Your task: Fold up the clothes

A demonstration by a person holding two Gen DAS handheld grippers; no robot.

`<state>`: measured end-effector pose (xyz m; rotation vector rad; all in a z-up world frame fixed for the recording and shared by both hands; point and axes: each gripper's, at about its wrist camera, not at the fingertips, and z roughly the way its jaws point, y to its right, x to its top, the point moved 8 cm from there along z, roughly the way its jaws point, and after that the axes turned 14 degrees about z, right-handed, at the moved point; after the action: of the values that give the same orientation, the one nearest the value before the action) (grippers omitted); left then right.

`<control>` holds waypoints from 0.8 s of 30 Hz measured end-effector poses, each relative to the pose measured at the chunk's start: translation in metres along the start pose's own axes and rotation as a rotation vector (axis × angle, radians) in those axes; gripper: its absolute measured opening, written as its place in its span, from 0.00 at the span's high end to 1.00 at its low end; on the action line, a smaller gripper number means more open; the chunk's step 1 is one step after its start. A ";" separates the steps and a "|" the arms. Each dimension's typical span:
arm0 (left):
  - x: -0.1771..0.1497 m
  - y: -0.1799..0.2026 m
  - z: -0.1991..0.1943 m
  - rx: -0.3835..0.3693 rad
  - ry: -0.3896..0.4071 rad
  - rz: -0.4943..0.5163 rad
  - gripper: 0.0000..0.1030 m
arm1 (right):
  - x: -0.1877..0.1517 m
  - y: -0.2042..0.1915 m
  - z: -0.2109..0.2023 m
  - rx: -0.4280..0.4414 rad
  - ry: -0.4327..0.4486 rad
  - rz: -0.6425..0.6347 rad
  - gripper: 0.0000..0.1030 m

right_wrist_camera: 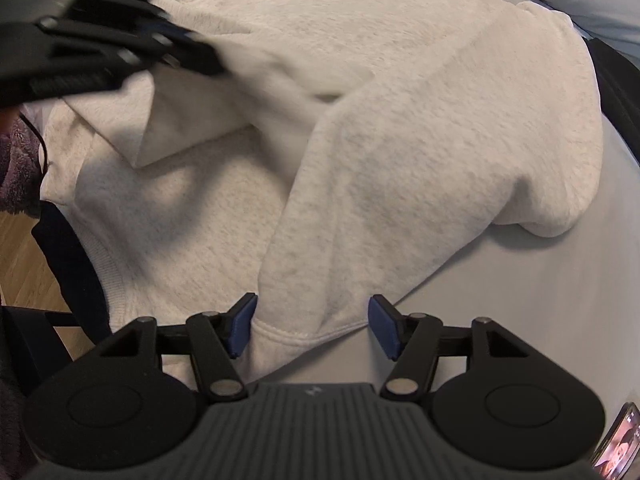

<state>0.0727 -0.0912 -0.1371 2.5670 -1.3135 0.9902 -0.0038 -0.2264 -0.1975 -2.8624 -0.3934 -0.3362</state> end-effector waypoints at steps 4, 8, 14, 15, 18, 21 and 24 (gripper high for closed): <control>-0.027 -0.020 -0.020 0.010 -0.029 -0.073 0.99 | 0.008 -0.002 -0.015 0.010 0.043 0.013 0.38; -0.050 -0.021 -0.028 0.010 -0.053 -0.105 0.99 | 0.029 -0.010 -0.038 0.127 0.140 0.096 0.38; -0.075 -0.018 -0.026 0.003 -0.096 -0.125 0.99 | 0.055 -0.043 -0.036 0.236 0.139 0.140 0.42; -0.078 -0.018 -0.026 0.005 -0.104 -0.121 0.99 | 0.057 -0.049 -0.034 0.229 0.133 0.131 0.42; -0.089 -0.017 -0.025 0.001 -0.124 -0.125 0.99 | 0.060 -0.053 -0.021 0.207 0.133 0.109 0.43; -0.097 -0.016 -0.024 -0.006 -0.134 -0.130 0.99 | 0.068 -0.058 -0.016 0.222 0.124 0.132 0.43; -0.101 -0.015 -0.024 -0.006 -0.139 -0.118 0.99 | 0.074 -0.070 -0.007 0.249 0.113 0.171 0.43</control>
<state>0.0292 -0.0034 -0.1749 2.7161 -1.1760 0.8001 0.0441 -0.1455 -0.1585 -2.5962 -0.1555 -0.3853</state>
